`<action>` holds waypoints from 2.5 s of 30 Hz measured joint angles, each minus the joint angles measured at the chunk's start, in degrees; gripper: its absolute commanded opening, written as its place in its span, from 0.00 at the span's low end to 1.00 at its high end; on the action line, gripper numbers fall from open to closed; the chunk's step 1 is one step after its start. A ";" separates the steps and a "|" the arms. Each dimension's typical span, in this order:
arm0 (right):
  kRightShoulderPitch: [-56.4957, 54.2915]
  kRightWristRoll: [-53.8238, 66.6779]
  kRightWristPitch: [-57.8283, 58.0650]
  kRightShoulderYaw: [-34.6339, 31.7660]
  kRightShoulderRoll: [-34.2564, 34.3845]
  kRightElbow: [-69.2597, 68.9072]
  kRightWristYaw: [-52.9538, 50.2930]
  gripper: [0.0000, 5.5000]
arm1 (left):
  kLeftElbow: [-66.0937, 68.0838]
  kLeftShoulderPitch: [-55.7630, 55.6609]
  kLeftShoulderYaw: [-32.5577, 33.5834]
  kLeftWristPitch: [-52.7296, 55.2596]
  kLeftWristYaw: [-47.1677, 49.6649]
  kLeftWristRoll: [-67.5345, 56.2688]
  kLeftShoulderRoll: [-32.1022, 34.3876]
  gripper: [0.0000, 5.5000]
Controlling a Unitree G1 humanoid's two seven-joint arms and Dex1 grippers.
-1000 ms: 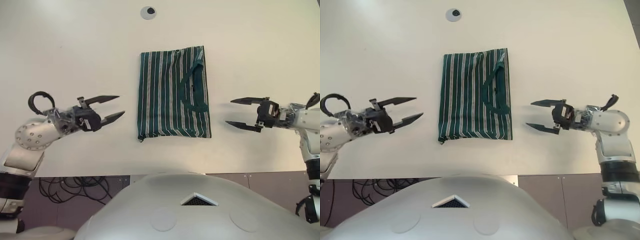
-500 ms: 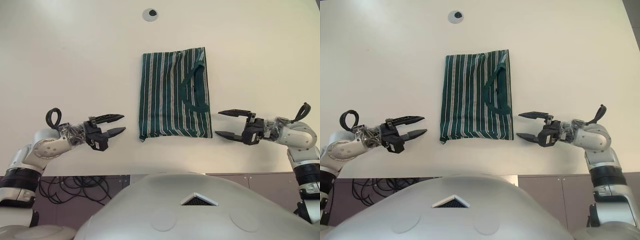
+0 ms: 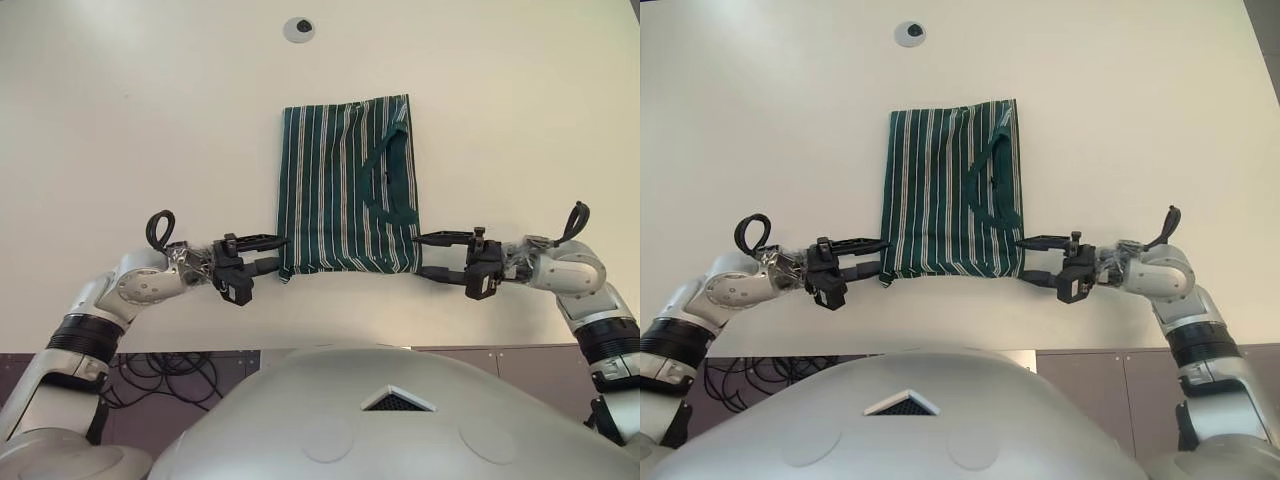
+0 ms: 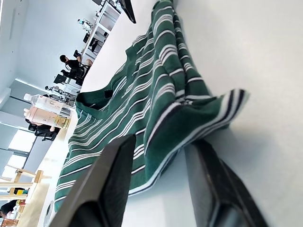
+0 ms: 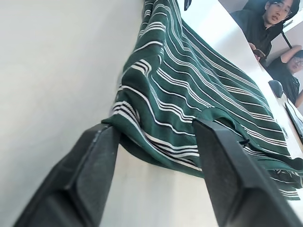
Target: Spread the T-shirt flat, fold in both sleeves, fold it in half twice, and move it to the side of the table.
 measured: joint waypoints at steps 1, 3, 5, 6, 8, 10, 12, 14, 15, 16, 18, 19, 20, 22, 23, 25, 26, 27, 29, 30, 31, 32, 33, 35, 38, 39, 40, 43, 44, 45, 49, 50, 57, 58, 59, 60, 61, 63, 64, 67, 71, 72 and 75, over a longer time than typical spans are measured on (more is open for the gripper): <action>-0.14 -0.06 0.02 0.57 -0.02 0.02 -0.22 0.33 | -0.10 -0.21 -0.23 -0.02 0.00 0.00 0.20 0.25; -0.39 -0.46 0.09 1.19 -0.03 -0.02 -0.31 0.25 | -0.17 -0.46 -0.41 -0.10 0.00 -0.02 0.41 0.22; -0.63 -0.59 0.29 2.01 -0.06 -0.02 -0.42 0.21 | -0.18 -0.70 -0.63 -0.28 0.00 -0.03 0.62 0.21; -0.86 -0.78 0.32 2.45 -0.06 -0.02 -0.54 0.17 | -0.18 -0.80 -0.75 -0.42 0.00 -0.03 0.76 0.19; -1.02 -1.03 0.38 3.21 -0.06 0.03 -0.74 0.09 | -0.18 -1.20 -1.05 -0.62 0.00 -0.06 0.99 0.17; -1.07 -1.16 0.46 3.72 -0.06 0.10 -0.82 0.03 | -0.35 -1.35 -1.14 -0.64 0.00 -0.10 1.12 0.14; -1.17 -1.19 0.67 4.13 -0.06 0.10 -1.05 0.00 | -0.48 -1.44 -1.29 -0.64 0.00 -0.25 1.30 0.12; -1.33 -1.18 0.82 4.56 -0.08 0.10 -1.28 0.00 | -0.65 -1.52 -1.49 -0.63 0.00 -0.55 1.53 0.10; -1.52 -1.04 1.06 4.79 -0.13 0.07 -1.28 0.00 | -0.70 -1.61 -1.63 -0.63 -0.01 -0.67 1.61 0.09; -1.62 -0.84 1.41 4.88 -0.15 -0.05 -1.28 0.00 | -0.75 -1.78 -1.82 -0.63 -0.02 -0.75 1.72 0.07; -1.64 -0.18 1.87 5.20 -0.25 -0.30 -1.26 0.00 | -0.81 -2.06 -2.27 -0.59 -0.11 -1.20 1.94 0.05; -1.60 0.17 2.10 5.31 -0.29 -0.40 -1.20 0.00 | -0.83 -2.25 -2.55 -0.58 -0.14 -1.37 2.05 0.05; -1.52 1.19 2.87 5.51 -0.40 -0.60 -0.72 0.00 | -0.85 -2.34 -2.78 -0.48 -0.38 -1.85 2.10 0.03; -0.78 4.30 6.00 6.13 -1.54 -2.00 0.88 0.00 | -1.52 -2.33 -3.91 0.54 -1.86 -4.17 2.24 0.02; -0.12 7.00 8.95 6.29 -2.42 -3.53 2.65 0.00 | -2.42 -2.04 -4.99 1.91 -3.66 -6.65 2.49 0.01; 2.88 15.47 18.52 7.23 -4.64 -9.02 7.42 0.00 | -6.85 0.47 -7.70 7.11 -9.31 -14.44 3.59 0.00; 5.06 21.90 26.26 7.56 -7.16 -13.33 11.21 0.00 | -10.90 2.60 -9.97 13.10 -14.85 -21.02 5.48 0.00; 6.49 26.47 31.54 7.54 -9.15 -16.41 13.74 0.00 | -13.77 4.04 -11.36 18.28 -19.14 -25.52 7.22 0.00; 8.61 35.46 40.89 6.20 -11.66 -21.66 18.35 0.00 | -20.95 7.10 -12.54 29.56 -27.14 -36.44 11.89 0.00; 9.47 40.08 45.35 5.01 -13.28 -24.70 20.73 0.00 | -25.71 8.39 -12.53 36.02 -31.36 -42.63 15.51 0.00; 10.27 42.52 48.22 3.25 -14.81 -26.47 22.47 0.00 | -28.96 9.03 -11.99 40.23 -33.87 -46.95 17.75 0.00; 10.70 43.62 50.38 2.18 -15.90 -27.63 23.44 0.00 | -30.85 9.27 -11.32 42.90 -35.17 -49.38 18.39 0.00; 11.74 45.73 53.06 0.68 -16.08 -29.54 24.62 0.00 | -33.13 9.90 -10.34 46.18 -36.74 -52.68 18.61 0.00; 13.94 49.56 57.77 -1.49 -17.32 -33.59 26.57 0.00 | -37.42 11.85 -8.35 51.66 -39.43 -58.83 19.92 0.00; 14.81 50.67 60.54 -4.17 -17.47 -36.23 27.15 0.00 | -40.28 14.19 -5.16 55.75 -41.07 -63.47 19.99 0.00; 14.82 50.43 61.26 -5.15 -17.04 -36.76 26.23 0.00 | -40.52 14.57 -3.32 57.23 -41.58 -64.91 19.61 0.00; 14.55 50.05 62.01 -6.05 -16.55 -36.91 25.60 0.00 | -40.51 14.56 -2.18 58.17 -41.88 -65.71 19.23 0.00; 11.54 48.89 64.71 -7.34 -11.69 -36.67 20.60 0.00 | -39.07 14.45 1.57 60.93 -43.14 -67.57 16.69 0.00; 9.59 48.29 65.99 -7.74 -9.34 -35.72 17.62 0.00 | -37.80 14.33 2.86 62.01 -43.31 -67.93 15.36 0.00; 7.90 47.79 67.11 -7.93 -7.39 -34.96 15.47 0.00 | -36.70 14.20 3.85 62.81 -43.28 -68.23 14.21 0.00; 2.97 46.27 70.94 -9.45 -1.63 -32.06 10.33 0.00 | -31.13 11.42 8.00 66.30 -42.44 -68.18 7.80 0.00; 2.71 46.08 71.03 -9.60 -1.39 -31.54 9.73 0.00 | -30.14 10.50 8.47 66.38 -42.38 -67.41 6.64 0.00; -3.69 37.50 72.14 -10.17 5.31 -22.64 3.73 0.00 | -18.19 2.22 9.51 68.19 -38.19 -57.39 -2.55 0.00; -4.09 36.70 72.20 -10.02 5.42 -21.80 3.55 0.00 | -16.57 1.45 9.71 68.66 -37.88 -56.42 -3.36 0.00; -4.56 35.38 72.25 -10.00 5.59 -20.96 3.44 0.00 | -14.90 0.70 9.97 69.22 -37.45 -55.55 -4.12 0.00; -5.06 34.55 72.29 -10.00 6.59 -20.02 3.23 0.00 | -13.31 -0.17 10.15 69.47 -36.91 -54.36 -5.12 0.00; -5.44 33.48 72.31 -9.45 7.59 -19.60 2.99 0.00 | -12.03 -0.91 10.15 69.71 -36.63 -53.11 -5.67 0.00; -6.20 32.33 72.95 -9.34 8.07 -18.26 2.01 0.00 | -10.12 -1.71 10.31 70.22 -36.12 -51.23 -6.63 0.00; -7.12 31.20 73.67 -9.39 9.76 -17.10 0.80 0.00 | -9.16 -2.07 10.34 70.36 -35.86 -50.41 -7.20 0.00; -9.95 29.68 74.51 -9.35 12.26 -13.67 -1.50 0.08 | -6.78 -3.26 11.56 71.38 -35.25 -49.40 -8.90 0.00; -11.36 28.56 74.56 -10.89 14.23 -10.66 -3.91 0.19 | -4.09 -5.30 14.56 72.09 -32.53 -47.66 -10.08 0.13; -11.68 28.28 74.59 -11.39 14.28 -9.92 -4.10 0.22 | -3.15 -5.65 15.56 72.70 -32.16 -47.63 -10.32 0.17; -13.56 28.34 74.67 -13.12 16.62 -8.15 -5.39 0.32 | -1.91 -6.92 18.55 77.94 -31.06 -50.06 -12.43 0.25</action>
